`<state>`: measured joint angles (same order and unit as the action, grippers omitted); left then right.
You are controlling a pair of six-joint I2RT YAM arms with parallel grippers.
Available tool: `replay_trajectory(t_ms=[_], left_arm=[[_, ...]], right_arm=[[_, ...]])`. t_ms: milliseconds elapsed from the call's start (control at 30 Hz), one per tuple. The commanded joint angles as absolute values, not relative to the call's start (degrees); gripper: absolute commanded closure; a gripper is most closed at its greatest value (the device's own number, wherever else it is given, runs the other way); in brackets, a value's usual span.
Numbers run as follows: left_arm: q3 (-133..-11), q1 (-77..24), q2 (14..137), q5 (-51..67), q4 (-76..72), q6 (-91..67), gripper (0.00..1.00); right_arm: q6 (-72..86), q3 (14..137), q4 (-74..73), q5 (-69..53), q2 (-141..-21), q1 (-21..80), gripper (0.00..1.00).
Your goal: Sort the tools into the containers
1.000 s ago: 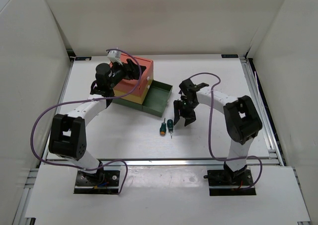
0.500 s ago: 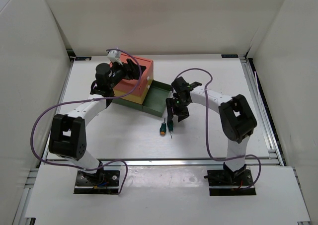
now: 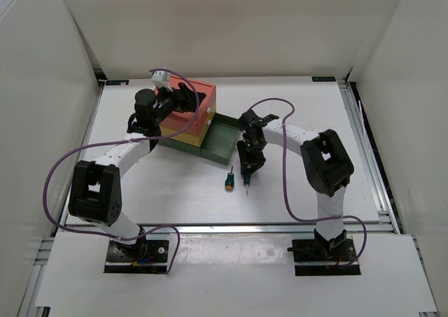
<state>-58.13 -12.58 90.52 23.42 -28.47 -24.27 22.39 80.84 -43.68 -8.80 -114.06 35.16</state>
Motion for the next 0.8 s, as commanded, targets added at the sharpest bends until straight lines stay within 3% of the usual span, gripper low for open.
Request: replay_trajectory(t_ms=[0,200,533,633,767], left_arm=[[-53.5,-12.0,94.9,22.9,-9.1,-28.5,0.01],[-53.8,-12.0,95.1,22.9,-9.2,-28.5,0.01],[-53.8,-12.0,95.4,23.0,-9.4,-28.6,0.01],[-54.0,-12.0,95.6,23.2,-9.5,-28.8,0.01],[-54.1,-12.0,96.0,23.2,-9.7,-28.9,0.01]], right_arm=[[24.3,83.4,-44.3,-6.4,-107.8,33.6,1.0],[27.4,92.1,-40.1,-10.0,-106.9,31.6,1.0],[30.9,125.0,-46.0,-12.1,-128.8,31.6,1.0],[30.9,128.3,-47.8,-11.8,-131.8,31.6,0.94],[30.4,122.0,-44.3,-11.4,-128.9,32.0,0.78]])
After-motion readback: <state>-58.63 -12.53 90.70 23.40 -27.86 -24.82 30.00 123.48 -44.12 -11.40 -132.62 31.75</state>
